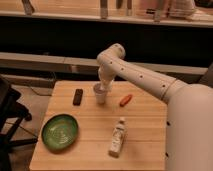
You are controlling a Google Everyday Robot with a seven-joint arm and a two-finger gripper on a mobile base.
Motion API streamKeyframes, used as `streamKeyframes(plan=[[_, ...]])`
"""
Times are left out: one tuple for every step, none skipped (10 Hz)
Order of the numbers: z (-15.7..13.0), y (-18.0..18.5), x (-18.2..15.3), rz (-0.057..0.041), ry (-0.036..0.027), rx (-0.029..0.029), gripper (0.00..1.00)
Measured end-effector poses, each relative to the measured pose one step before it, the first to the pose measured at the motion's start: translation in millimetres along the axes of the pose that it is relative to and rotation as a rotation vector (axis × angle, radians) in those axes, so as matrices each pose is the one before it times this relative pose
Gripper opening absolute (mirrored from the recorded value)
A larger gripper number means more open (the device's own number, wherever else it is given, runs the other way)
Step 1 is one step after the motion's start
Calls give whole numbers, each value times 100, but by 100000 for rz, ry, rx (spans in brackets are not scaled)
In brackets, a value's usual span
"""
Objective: Place the white sponge in the ceramic cup
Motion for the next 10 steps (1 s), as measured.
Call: streamKeyframes(plan=[[49,-59,31,-115,-6,250,8],[55,-24,26,-78,-11,186,8],[60,-66,65,-117,1,295,8],[36,-42,68,-29,-22,237,8],[-9,-56,91,-57,83,202,10],[25,-27,37,-10,-42,166,14],[-6,-45,44,-64,37,196,14],[69,-29,49,-67,-14,219,14],[33,-61,74,-56,21,320,13],[19,-42,39,-106,19,161,9]])
